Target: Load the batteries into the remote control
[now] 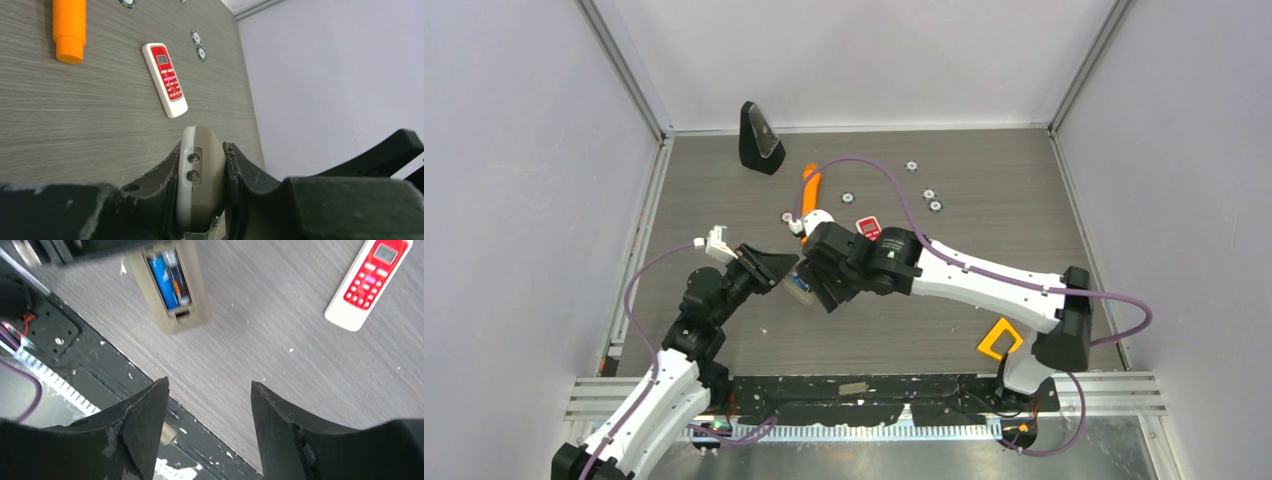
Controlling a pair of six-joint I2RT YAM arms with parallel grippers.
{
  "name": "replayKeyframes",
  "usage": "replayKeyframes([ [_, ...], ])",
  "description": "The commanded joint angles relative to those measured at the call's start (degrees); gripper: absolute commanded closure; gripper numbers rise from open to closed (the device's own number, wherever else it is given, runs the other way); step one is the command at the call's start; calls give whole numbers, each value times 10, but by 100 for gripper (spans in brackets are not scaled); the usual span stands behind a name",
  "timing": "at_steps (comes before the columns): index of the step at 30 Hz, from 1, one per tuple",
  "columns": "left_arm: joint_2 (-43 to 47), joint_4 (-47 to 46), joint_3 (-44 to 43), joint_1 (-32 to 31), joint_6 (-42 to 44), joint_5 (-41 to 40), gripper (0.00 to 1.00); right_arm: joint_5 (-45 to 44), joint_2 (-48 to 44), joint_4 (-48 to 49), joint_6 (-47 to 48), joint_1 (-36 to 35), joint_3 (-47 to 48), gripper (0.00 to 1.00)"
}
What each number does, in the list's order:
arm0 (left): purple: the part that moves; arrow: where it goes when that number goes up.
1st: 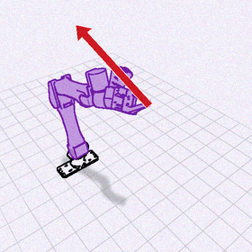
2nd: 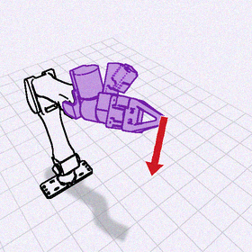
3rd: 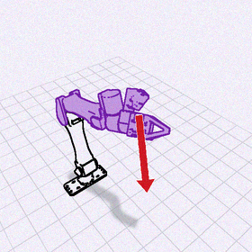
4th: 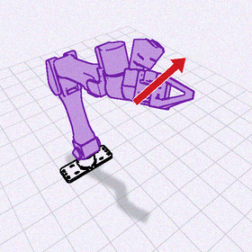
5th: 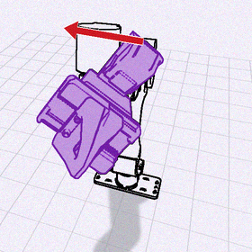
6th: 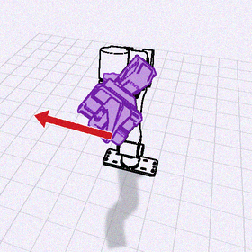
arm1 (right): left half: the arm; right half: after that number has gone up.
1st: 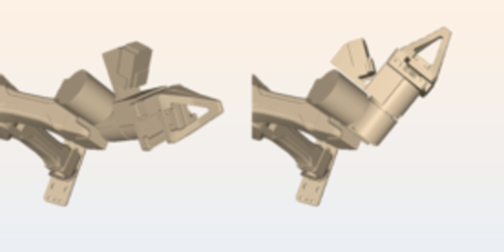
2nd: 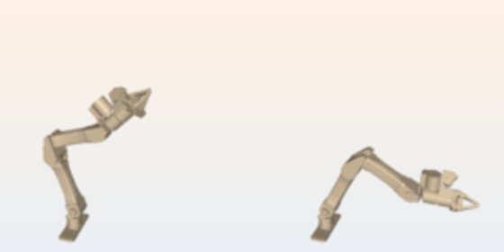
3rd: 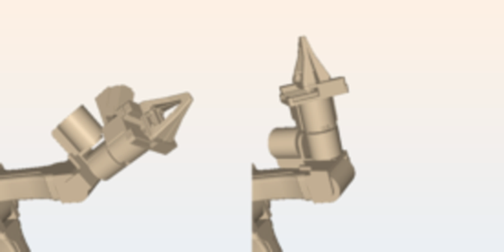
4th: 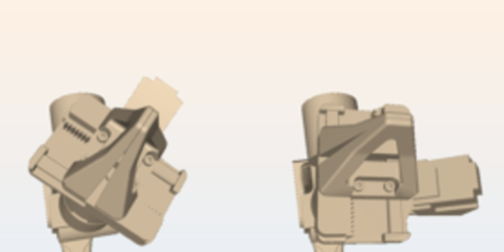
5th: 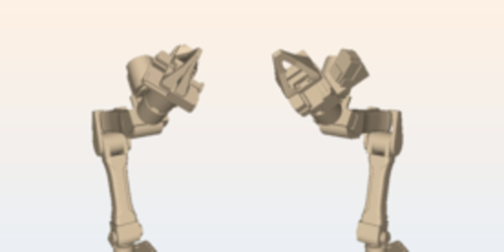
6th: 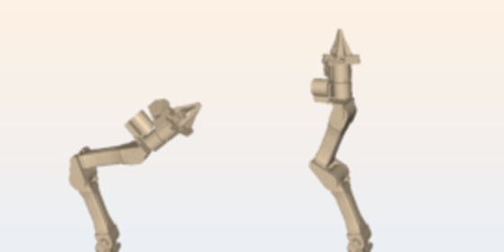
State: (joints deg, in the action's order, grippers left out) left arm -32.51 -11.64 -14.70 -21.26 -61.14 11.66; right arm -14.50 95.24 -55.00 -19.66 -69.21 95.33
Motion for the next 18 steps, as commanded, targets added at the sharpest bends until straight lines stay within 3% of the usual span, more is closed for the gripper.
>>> replayKeyframes([
  [1,-7,-14,7,1,14,-19,100,41,-70,85,14,1,-111,33],
  [4,-11,-6,10,1,14,-22,100,74,-112,131,41,1,-211,33],
  [9,-17,3,13,2,18,-22,100,164,-135,201,81,-11,-297,32],
  [14,-17,25,6,5,24,-26,100,166,-113,244,129,-73,-362,30],
  [18,-16,33,8,8,25,-25,100,150,-63,254,126,-103,-361,29],
])
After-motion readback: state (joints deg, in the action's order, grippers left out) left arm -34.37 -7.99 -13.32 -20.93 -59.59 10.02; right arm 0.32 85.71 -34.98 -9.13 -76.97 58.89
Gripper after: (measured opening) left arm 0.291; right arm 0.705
